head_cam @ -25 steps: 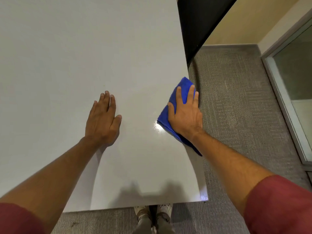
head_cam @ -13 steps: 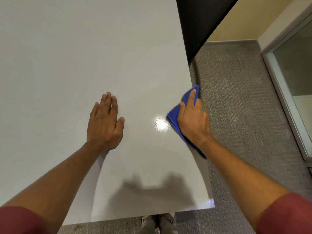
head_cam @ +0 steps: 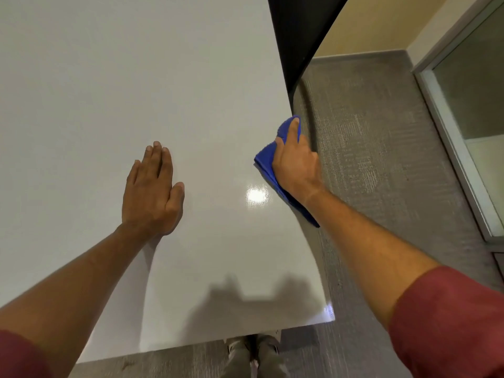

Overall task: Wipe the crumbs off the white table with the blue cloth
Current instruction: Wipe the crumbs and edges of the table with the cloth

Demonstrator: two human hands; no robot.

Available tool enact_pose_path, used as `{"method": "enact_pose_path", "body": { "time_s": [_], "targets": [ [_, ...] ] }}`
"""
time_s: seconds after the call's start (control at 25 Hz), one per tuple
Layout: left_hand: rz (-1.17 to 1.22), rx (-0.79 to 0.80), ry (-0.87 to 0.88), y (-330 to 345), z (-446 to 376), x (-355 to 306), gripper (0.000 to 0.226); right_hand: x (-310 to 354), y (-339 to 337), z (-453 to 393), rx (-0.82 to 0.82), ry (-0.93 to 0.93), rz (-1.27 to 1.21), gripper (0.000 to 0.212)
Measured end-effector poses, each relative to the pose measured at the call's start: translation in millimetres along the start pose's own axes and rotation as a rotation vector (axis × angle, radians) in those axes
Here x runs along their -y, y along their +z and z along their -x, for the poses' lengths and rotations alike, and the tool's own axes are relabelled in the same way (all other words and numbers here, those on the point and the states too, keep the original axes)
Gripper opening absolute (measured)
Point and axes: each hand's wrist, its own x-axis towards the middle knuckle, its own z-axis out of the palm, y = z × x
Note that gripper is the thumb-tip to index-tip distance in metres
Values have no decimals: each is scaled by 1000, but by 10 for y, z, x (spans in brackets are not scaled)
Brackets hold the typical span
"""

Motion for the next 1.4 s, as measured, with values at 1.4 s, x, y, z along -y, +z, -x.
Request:
{"method": "enact_pose_path", "body": {
  "time_s": [1.4],
  "targets": [
    [-17,-28,2,74,1,32,72,-22,-46,-53,138,-89,-196,61]
  ]
}}
